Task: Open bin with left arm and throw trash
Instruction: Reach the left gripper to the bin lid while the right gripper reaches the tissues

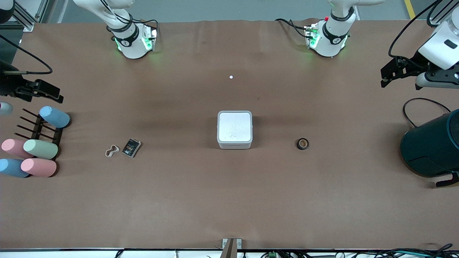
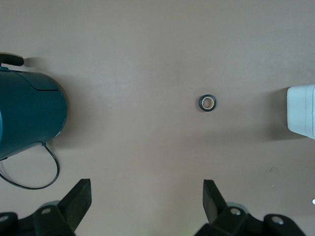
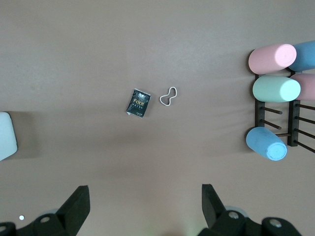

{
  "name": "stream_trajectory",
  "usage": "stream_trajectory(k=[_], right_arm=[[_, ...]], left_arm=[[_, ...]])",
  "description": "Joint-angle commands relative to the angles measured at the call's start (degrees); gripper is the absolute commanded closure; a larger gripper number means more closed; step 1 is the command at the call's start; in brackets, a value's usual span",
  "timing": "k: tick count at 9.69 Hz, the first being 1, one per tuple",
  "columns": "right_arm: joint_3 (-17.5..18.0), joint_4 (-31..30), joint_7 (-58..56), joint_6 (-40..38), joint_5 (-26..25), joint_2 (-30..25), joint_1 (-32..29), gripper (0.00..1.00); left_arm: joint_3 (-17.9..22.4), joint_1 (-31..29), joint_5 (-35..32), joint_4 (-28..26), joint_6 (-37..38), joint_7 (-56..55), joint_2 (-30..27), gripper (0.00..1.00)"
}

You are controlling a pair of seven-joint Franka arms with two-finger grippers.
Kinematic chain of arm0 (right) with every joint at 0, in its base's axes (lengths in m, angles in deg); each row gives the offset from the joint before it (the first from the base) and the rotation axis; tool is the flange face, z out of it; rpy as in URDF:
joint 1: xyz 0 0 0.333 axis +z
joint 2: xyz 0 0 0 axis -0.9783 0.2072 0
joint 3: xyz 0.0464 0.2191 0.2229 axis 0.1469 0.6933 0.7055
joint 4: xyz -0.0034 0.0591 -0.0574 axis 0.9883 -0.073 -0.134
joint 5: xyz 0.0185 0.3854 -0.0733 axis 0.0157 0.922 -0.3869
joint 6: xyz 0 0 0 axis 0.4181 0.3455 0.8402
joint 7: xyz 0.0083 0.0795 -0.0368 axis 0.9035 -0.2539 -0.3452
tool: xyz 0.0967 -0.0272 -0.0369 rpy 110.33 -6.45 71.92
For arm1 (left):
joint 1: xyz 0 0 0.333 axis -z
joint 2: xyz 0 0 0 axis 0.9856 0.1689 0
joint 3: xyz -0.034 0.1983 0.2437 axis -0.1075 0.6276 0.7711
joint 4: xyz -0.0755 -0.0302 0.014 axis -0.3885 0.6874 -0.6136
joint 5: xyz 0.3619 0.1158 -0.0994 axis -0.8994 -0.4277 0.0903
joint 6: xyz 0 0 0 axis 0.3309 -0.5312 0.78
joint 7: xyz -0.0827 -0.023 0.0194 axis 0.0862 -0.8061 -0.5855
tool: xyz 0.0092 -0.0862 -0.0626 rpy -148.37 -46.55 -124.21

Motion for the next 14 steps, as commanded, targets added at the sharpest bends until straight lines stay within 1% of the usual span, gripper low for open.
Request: stream_trajectory(k=[1,3,4,5,6,7,8,9,10,11,12,13,14], right_arm=[[0.0,-1.4,0.7,0.6,-0.2,-1.5,-0.1,0.00],[0.0,-1.0,0.8,0.8,0.2,-1.0,0.0,0.00],[0.0,-1.3,0.8,1.2,0.2,0.7,0.0,0.00],[0.0,-1.6,0.8,1.3,0.2,2.8,0.0,0.00],[0.0,-2.1,0.8,2.5,0.4,4.6,-0.1,0.00],[0.0,-4.4,0.9,6.1,0.8,5.8,-0.1,0.00],[0.0,-8.8,0.9,11.1,0.8,6.7,-0.1,0.00],[0.0,-15.0,1.5,18.1,0.9,7.3,0.1,0.00],[0.1,-21.3,3.6,25.1,1.0,7.7,0.2,0.00],[0.1,-28.1,4.2,33.4,1.1,7.9,0.7,0.00],[0.1,-34.0,5.7,41.1,3.2,8.1,0.7,0.00],[0.1,-37.3,5.9,45.7,5.8,9.0,1.1,0.00],[0.1,-38.2,6.1,47.7,7.6,10.5,1.4,0.00]], left_arm=[[-0.1,0.3,-1.2,1.4,-0.4,-0.1,1.3,0.00],[-0.2,0.3,0.2,1.1,-0.3,-0.4,2.0,0.00],[-2.3,1.4,-1.0,1.0,3.1,-0.5,4.5,0.00],[-3.8,1.5,-1.5,1.1,4.4,-0.9,4.2,0.00],[-4.1,2.4,-0.7,1.5,4.4,-0.2,5.4,0.18],[-6.7,4.4,-0.1,2.1,3.8,0.4,9.0,0.80],[-9.4,7.4,-0.5,5.5,0.7,-1.2,15.7,0.97],[-10.3,12.3,-0.7,8.8,-3.0,-5.0,22.6,1.00],[-10.4,14.5,-0.3,11.4,-7.6,-9.8,28.3,1.00],[-10.5,17.6,0.0,12.9,-14.9,-13.2,32.6,1.00],[-10.5,20.2,0.3,12.8,-22.3,-17.4,35.4,1.00],[-10.5,22.1,0.3,12.9,-28.5,-23.0,38.0,1.00],[-10.5,23.6,0.6,12.6,-32.6,-28.8,39.8,1.00]])
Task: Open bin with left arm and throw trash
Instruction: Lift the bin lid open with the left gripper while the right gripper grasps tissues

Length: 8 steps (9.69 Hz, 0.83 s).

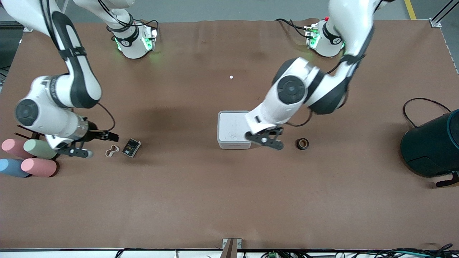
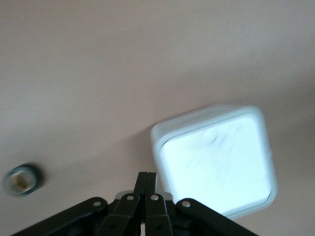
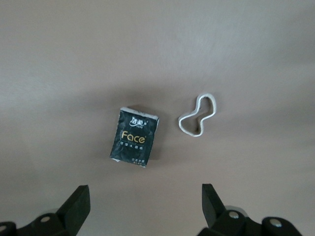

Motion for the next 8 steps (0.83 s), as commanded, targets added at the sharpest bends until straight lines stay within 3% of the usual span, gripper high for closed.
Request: stream_trajectory(k=[1,4,8], right_arm=[[0.1,-3.1,4.5,3.7,3.3,1.0,0.6,0.00],[-0.1,-3.1,15.4,12.9,3.4,7.5,4.9,0.00],[-0.4,-2.7,15.3,21.3,3.3,14.7,4.4,0.00]], left_arm=[[0.1,2.1,-0.2,2.0,-7.6,-10.7,3.7,1.00],[0.3,5.2,-0.3,1.5,-11.2,-14.3,6.0,1.00],[0.7,5.4,-3.4,-0.6,-13.9,-15.3,7.9,1.00]])
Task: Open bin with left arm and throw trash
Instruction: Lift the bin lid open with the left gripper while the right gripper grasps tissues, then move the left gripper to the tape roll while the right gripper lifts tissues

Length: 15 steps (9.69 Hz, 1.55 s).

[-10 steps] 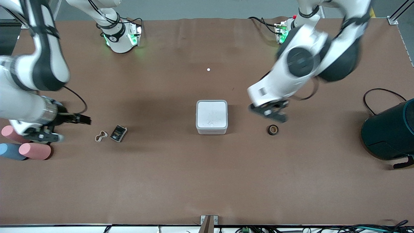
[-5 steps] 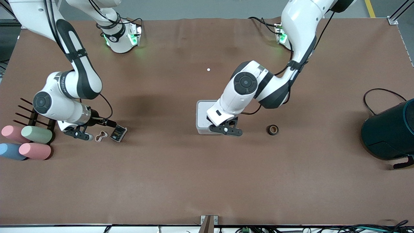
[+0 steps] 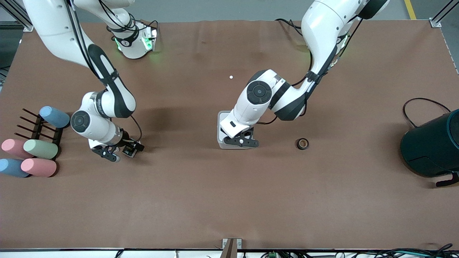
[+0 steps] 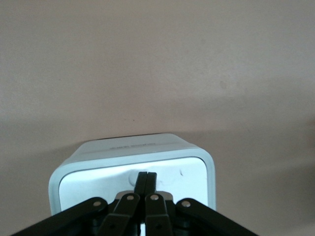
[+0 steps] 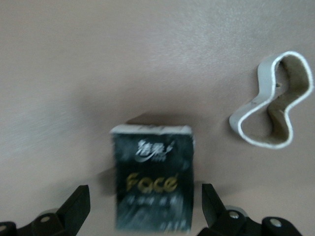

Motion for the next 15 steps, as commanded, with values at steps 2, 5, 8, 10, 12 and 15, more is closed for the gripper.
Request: stream_trajectory(k=[2,5,8,10,12,15], right_arm=[[-0.1,0.6,0.2,0.4,0.7,1.0,-0.5,0.12],[-0.1,1.2,0.1,-0.6,0.8,0.7,-0.8,0.94],[-0.1,9.9,2.9,-17.9,0.8,-1.4,-0.8,1.00],[0.3,15.3,10.5,-23.7,0.7,-3.0,1.2,1.00],[0.3,22.0,22.9,-25.9,0.8,-3.4,7.4,0.99],[0.4,32.9,53.4,-30.3,2.1,-2.8,18.0,0.99]], left_arm=[[0.3,0.1,-1.9,-8.3,-12.5,-1.7,0.9,1.00],[0.1,-0.9,-1.8,-6.8,-3.0,-2.3,-3.6,1.00],[0.4,-4.2,-2.0,4.6,23.3,5.9,-7.1,1.00],[0.3,-10.6,-2.0,2.9,25.0,19.1,-7.2,0.95],[0.4,-15.8,-2.1,1.0,24.9,30.2,-5.0,0.72],[0.4,-18.8,-5.8,-8.1,17.2,33.4,-5.6,0.01]])
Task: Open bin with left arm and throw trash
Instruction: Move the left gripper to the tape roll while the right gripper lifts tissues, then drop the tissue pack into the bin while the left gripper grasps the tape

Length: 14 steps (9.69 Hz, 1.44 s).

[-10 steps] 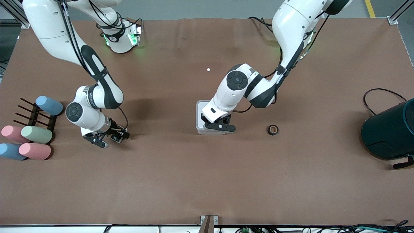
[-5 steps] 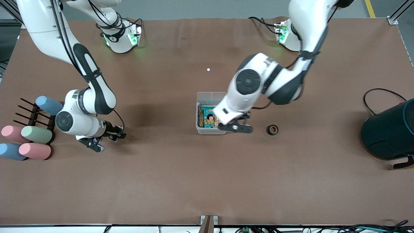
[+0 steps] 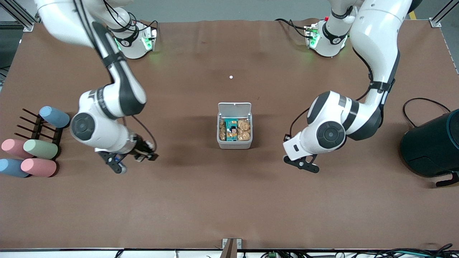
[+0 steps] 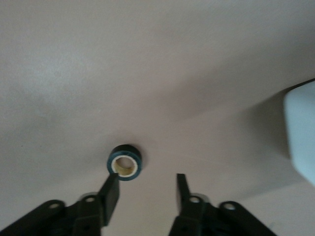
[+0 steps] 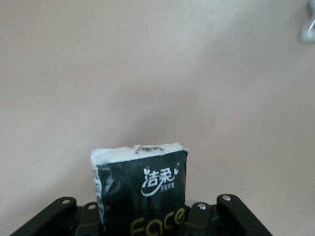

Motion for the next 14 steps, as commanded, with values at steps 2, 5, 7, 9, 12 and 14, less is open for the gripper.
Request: stream_trajectory(k=[2,5,7,9,12,14], right_arm=[[-0.6,5.7,37.7,1.3,0.6,3.0,12.0,0.97],[-0.6,6.6,61.3,8.5,0.0,8.6,20.2,0.98],[-0.6,6.6,61.6,8.8,0.5,9.2,21.8,0.96],[-0.6,6.6,63.6,8.8,0.6,9.8,24.1,0.94],[-0.6,7.1,65.2,8.6,0.1,9.7,24.7,0.00],[-0.7,7.4,64.7,8.5,0.1,9.8,24.2,0.00]], left_arm=[[-0.4,-1.7,-5.4,-10.7,-12.3,1.7,-1.6,0.01],[-0.4,-3.6,-6.0,-19.4,-23.7,5.0,-2.1,0.01],[-0.6,-5.5,-8.5,-22.3,-27.6,5.3,-2.0,0.01],[-1.2,-7.6,-8.5,-23.7,-27.6,5.2,-2.2,0.01],[-2.0,-7.8,-7.9,-24.7,-27.6,3.9,-2.1,0.01],[-2.8,-7.7,-7.8,-24.9,-27.2,3.9,-2.1,0.61]])
